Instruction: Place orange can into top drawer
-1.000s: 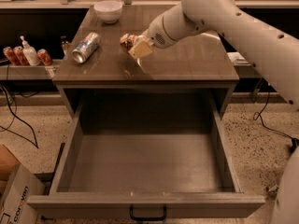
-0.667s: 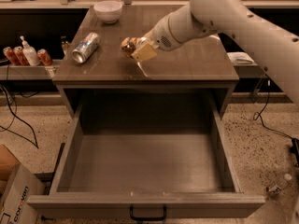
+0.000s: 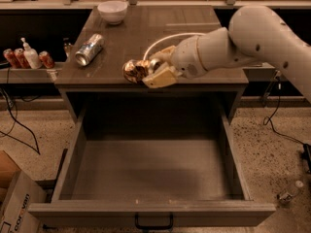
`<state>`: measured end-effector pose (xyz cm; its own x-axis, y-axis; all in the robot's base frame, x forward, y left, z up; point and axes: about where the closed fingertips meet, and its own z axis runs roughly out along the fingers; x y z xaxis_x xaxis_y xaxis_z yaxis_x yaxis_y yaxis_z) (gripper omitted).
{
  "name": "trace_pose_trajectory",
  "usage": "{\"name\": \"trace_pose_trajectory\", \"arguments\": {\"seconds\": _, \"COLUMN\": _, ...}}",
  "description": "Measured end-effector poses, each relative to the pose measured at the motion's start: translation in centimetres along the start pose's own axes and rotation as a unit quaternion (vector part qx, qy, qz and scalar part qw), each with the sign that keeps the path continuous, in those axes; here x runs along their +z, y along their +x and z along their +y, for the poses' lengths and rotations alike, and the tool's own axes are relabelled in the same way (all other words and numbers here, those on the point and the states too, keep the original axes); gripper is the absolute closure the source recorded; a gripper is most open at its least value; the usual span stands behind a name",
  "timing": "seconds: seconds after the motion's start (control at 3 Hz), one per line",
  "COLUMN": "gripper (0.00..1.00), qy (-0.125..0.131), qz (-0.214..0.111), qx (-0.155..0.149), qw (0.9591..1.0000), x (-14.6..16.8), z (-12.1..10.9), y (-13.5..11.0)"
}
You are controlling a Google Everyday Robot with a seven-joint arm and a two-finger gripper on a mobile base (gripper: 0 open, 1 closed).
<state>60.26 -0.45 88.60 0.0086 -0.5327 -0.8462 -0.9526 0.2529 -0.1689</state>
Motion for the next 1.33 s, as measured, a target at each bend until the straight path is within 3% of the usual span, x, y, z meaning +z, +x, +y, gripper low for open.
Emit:
{"name": "trace_pose_trajectory", "arguments": {"seconds": 0.33, "gripper": 1.0, "qy": -0.058, "qz": -0.001, "qx": 0.0, "qw": 0.9983, "x": -2.9, "z": 6.8, "y": 3.6}}
{"name": "trace_pose_trajectory", "arguments": {"seconds": 0.67, "gripper": 1.0, "qy": -0.125, "qz": 0.052, "qx": 0.041, "qw": 0.99, "x": -2.7, "z": 11.5, "y": 8.2}}
{"name": "trace_pose_trajectory", "arguments": {"seconds": 1.0, "gripper": 1.0, "qy": -0.151, "qz": 0.099, "qx": 0.103, "qw": 0.9781, "x": -1.4, "z": 14.5, "y": 12.3}}
{"name": "trace_pose_trajectory", "arguments": {"seconds": 1.33, "gripper": 1.0, "qy": -0.16, "qz": 0.128, "qx": 0.16, "qw": 0.9656, "x": 0.2, "z": 16.8, "y": 15.6}}
